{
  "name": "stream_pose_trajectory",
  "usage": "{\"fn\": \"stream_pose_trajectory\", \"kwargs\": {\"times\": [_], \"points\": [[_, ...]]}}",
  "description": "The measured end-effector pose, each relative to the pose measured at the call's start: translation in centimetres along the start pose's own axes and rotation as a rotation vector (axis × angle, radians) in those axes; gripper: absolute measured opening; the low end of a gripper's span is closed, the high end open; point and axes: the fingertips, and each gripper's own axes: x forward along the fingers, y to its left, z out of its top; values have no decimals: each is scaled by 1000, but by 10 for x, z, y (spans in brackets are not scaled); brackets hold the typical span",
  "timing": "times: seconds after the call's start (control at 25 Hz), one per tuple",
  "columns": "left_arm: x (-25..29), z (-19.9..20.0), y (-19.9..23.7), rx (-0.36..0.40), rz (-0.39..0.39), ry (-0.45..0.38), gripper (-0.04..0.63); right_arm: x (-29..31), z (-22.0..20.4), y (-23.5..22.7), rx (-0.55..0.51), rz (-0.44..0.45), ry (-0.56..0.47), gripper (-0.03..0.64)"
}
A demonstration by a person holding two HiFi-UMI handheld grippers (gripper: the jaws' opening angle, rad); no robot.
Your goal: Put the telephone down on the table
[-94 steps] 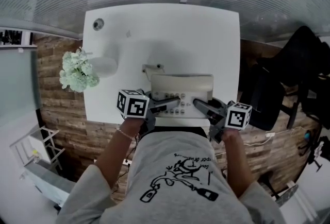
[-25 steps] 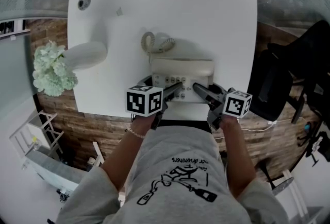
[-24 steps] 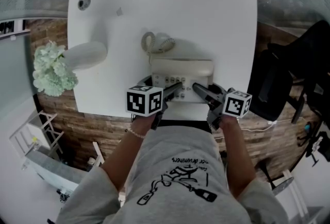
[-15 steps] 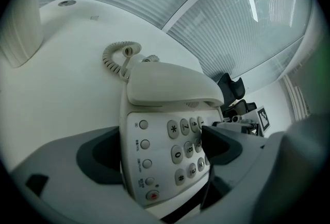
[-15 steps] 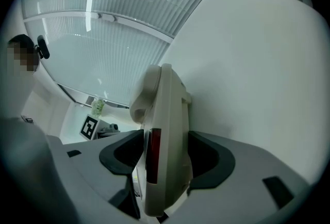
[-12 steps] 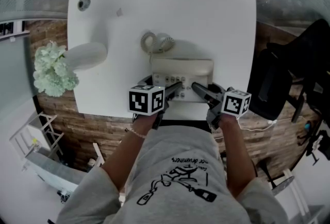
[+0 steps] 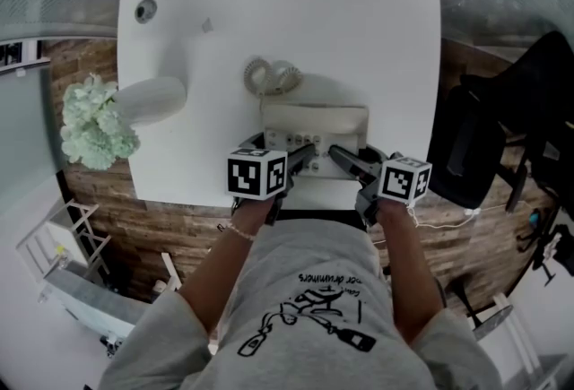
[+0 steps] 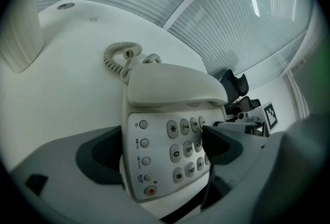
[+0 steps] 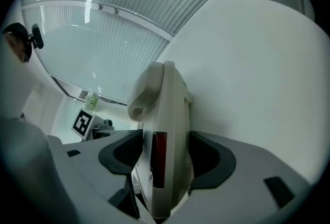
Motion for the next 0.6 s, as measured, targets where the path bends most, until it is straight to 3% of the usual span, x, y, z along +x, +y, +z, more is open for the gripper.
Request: {"fn": "stream_pose_trajectory", "kwargs": {"times": [0.6], "points": [[2,0,4,11,57,-1,463,0,1,-5,-46,-70,-1,291]]}}
